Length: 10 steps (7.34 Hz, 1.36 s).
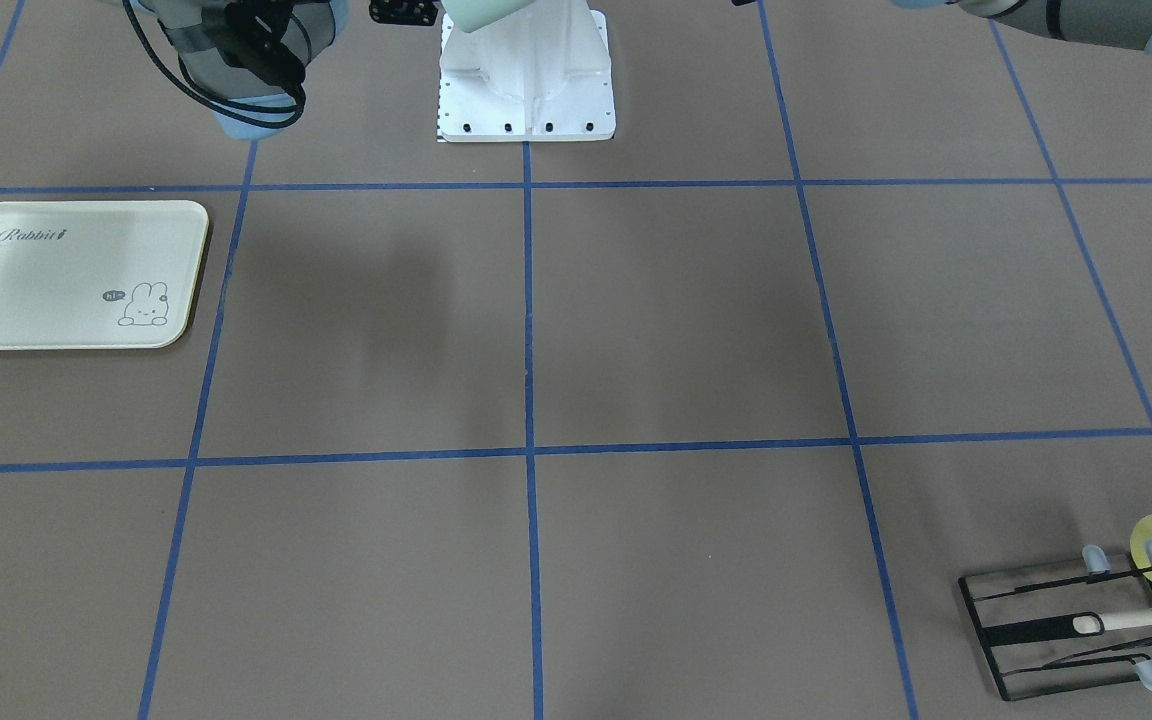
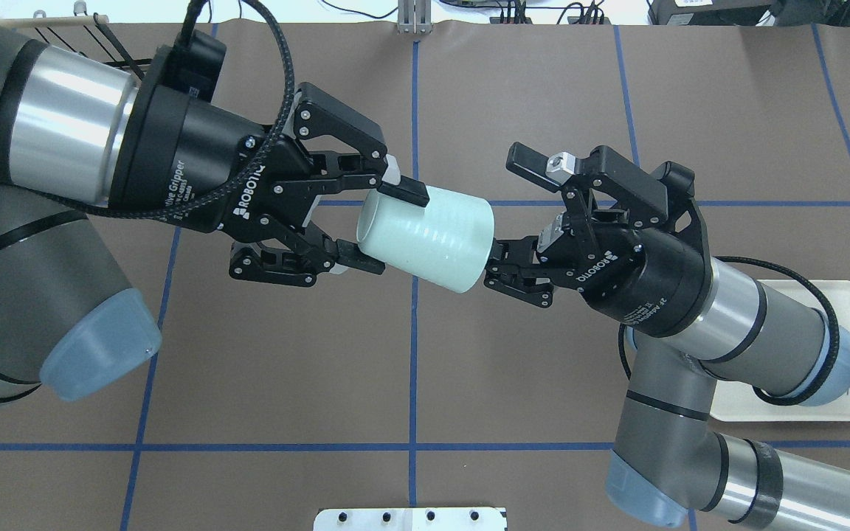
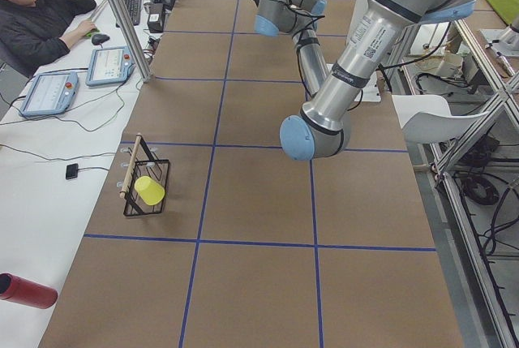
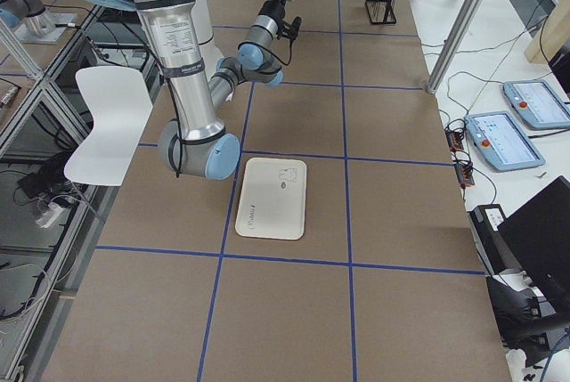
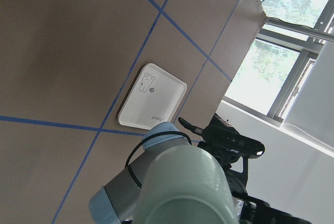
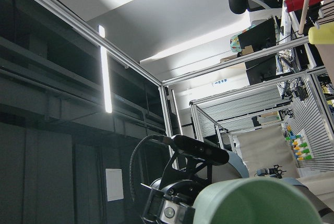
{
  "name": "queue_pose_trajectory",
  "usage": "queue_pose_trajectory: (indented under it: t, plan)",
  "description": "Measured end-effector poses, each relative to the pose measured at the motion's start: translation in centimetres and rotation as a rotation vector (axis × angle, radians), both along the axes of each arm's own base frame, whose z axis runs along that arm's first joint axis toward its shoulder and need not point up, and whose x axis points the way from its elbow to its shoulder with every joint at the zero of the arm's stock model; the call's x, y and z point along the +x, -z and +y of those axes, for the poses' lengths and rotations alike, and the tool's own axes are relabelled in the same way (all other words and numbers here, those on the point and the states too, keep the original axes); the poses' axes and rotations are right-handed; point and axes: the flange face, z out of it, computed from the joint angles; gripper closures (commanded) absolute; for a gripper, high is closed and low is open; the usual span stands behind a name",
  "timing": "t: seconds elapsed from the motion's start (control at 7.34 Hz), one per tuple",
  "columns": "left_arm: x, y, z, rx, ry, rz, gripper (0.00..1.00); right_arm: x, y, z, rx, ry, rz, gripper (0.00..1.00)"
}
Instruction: Left arm grabs green cup and hands to right arm on tray
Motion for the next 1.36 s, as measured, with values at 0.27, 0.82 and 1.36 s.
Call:
queue_pose_trajectory:
  t: [0.27,0.82,1.36]
  plan:
    - [0.26,0.04,0.36,0.005,-0.011,0.002,0.79,-0.05,0.14,-0.02,0.000,-0.001,0.001,0.24]
    - [0.32,0.06,0.48,0.008,-0.013,0.003,0.79,-0.08,0.10,0.00,0.007,-0.014,0.009,0.54]
    - [0.28,0.16,0.52,0.008,-0.013,0.005,0.79,-0.31,0.01,0.29,0.016,-0.014,0.016,0.57]
